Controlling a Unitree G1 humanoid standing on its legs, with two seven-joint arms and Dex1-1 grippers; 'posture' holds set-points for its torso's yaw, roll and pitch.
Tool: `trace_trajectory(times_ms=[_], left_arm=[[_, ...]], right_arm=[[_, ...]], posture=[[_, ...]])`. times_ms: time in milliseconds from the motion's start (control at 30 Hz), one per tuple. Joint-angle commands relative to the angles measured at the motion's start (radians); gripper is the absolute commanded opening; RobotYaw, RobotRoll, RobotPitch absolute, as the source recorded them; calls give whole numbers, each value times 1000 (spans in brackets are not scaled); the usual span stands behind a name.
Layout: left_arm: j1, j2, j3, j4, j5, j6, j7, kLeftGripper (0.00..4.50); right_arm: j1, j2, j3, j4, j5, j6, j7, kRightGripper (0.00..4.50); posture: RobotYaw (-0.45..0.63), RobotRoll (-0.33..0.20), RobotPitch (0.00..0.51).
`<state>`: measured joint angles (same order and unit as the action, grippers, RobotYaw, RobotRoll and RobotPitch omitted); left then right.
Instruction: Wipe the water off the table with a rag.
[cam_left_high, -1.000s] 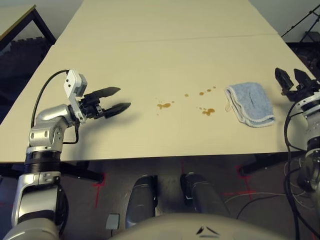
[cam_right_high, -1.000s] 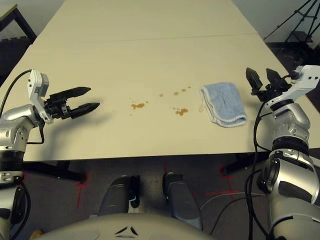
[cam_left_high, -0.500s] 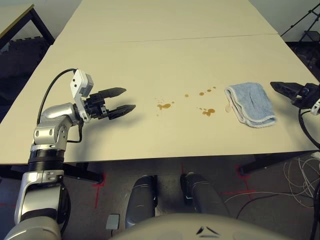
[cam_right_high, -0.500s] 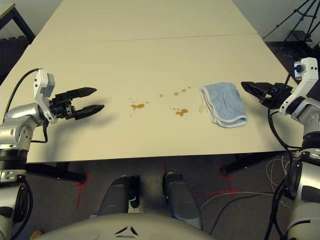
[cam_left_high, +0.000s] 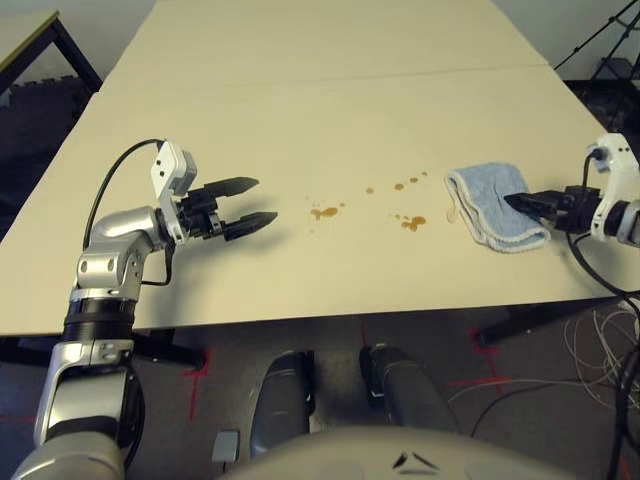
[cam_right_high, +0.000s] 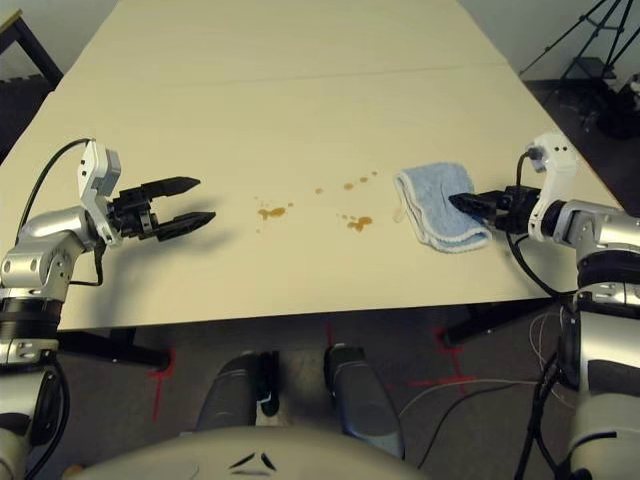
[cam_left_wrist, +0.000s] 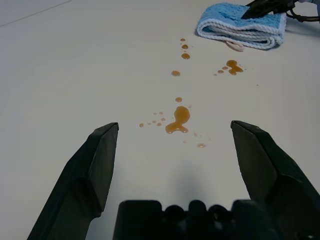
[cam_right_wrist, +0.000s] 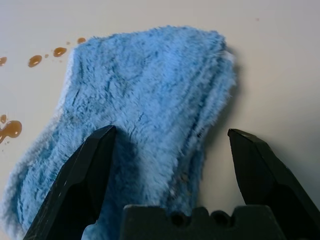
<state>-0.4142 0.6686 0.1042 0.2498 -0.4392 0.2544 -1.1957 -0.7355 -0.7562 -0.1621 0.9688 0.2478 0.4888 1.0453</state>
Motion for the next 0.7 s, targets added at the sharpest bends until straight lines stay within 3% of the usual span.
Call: trace_trajectory(times_ms=[33, 500, 700], left_arm=[[18, 1, -7, -21, 4, 11, 4, 4500], [30, -2, -11, -45, 3, 23, 15, 4500], [34, -4, -12, -54, 4, 27, 19, 4500]], right_arm=[[-5, 37, 31, 27, -26, -7, 11, 4490], [9, 113, 83, 31, -91, -57, 1, 4490], [2, 106, 80, 39, -111, -113, -19, 2446]], posture=[[-150, 0, 122], [-144, 0, 124], [-144, 0, 124]])
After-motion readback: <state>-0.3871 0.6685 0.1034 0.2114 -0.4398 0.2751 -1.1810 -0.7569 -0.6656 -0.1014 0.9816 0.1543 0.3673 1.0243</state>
